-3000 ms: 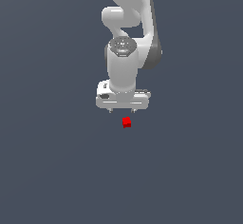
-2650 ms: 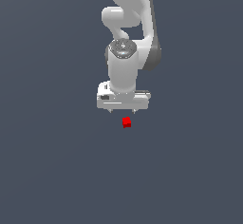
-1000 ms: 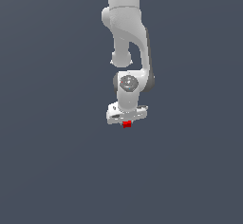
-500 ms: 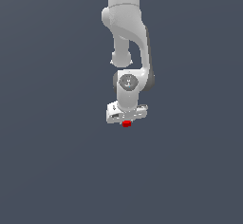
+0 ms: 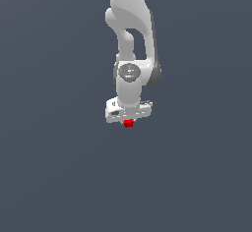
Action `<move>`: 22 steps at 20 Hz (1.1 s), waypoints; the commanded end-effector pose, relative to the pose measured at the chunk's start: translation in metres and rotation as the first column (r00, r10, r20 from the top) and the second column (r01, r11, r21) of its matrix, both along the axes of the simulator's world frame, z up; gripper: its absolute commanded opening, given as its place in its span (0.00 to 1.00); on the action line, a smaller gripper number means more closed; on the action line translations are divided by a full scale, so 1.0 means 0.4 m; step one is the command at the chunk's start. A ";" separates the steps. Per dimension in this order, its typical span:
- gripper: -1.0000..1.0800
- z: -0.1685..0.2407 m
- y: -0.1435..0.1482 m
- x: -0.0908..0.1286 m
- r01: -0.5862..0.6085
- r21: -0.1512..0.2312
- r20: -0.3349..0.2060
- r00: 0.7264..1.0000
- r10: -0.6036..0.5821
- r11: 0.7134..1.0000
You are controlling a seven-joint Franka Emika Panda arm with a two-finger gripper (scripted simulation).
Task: Pick up the red cube and move it to a goal position.
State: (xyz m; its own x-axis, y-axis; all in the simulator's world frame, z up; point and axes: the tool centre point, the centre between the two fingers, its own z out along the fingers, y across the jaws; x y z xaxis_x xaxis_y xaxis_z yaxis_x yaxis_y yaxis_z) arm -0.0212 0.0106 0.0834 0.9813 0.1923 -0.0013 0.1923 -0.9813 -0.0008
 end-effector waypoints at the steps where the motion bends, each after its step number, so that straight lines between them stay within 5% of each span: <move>1: 0.00 0.058 -0.014 0.006 0.000 0.000 0.001 1.000 0.000 1.000; 22: 0.00 0.623 -0.154 0.073 -0.001 0.001 0.001 1.000 0.001 1.000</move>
